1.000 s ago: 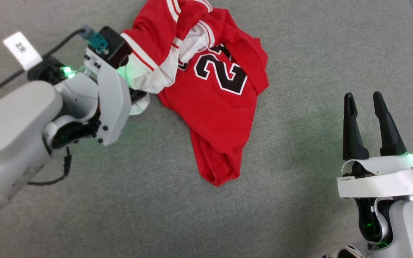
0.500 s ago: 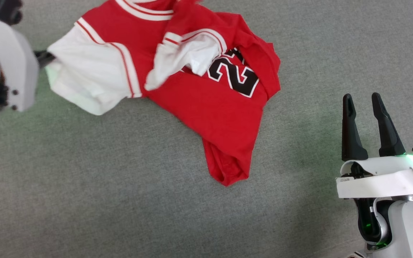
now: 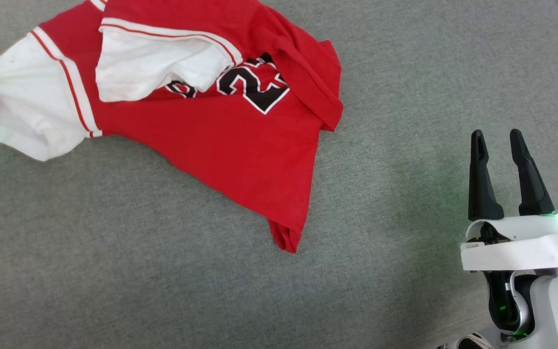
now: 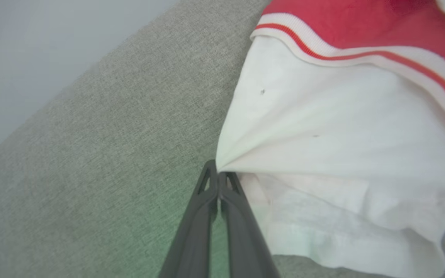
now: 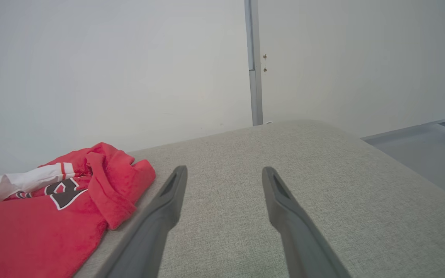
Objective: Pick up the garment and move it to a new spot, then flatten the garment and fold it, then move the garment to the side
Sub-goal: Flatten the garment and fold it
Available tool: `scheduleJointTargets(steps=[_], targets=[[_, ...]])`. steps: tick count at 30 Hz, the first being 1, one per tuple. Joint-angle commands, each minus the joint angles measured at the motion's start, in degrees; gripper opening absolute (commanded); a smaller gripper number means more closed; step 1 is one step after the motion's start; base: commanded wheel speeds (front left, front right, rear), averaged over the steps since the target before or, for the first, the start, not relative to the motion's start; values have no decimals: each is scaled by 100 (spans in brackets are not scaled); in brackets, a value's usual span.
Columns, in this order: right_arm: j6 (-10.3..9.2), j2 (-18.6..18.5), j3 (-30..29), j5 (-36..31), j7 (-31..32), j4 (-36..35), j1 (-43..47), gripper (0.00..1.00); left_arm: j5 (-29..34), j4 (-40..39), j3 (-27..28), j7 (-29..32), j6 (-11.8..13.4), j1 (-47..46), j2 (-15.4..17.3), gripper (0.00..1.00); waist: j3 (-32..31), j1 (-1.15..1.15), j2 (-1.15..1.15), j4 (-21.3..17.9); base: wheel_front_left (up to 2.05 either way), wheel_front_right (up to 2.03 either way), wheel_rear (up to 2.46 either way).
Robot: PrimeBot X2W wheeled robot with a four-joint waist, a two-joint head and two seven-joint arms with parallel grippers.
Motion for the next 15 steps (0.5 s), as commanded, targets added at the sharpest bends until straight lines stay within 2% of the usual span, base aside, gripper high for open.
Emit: scheduleJointTargets(steps=[1,3,4,5,6,13,15], targets=[[-8,16,18,-93,-3,-28,-17,100,70,154,-18,-131,11,111,-54,0,-18,0,0,60,0,0,0],[-8,16,32,-141,-3,-25,-42,100,25,213,-8,-237,11,140,-120,0,-33,0,0,95,0,0,0],[-8,16,54,-194,-3,-10,-58,100,-73,271,43,-368,11,176,-200,29,-58,0,0,140,0,0,0],[-8,17,88,-278,-3,6,-80,100,-169,330,109,-523,11,205,-275,76,-86,0,0,189,0,0,0],[-8,15,137,-328,-3,31,-99,100,-203,356,142,-684,11,225,-325,100,-118,0,0,241,0,0,0],[-8,12,721,-1235,-3,468,-358,100,-368,351,434,-2319,14,712,-594,100,-432,0,0,801,0,0,0],[-9,-139,923,-1434,3,664,-485,100,-434,290,522,-2878,70,979,-718,100,-531,0,0,1013,0,0,0]])
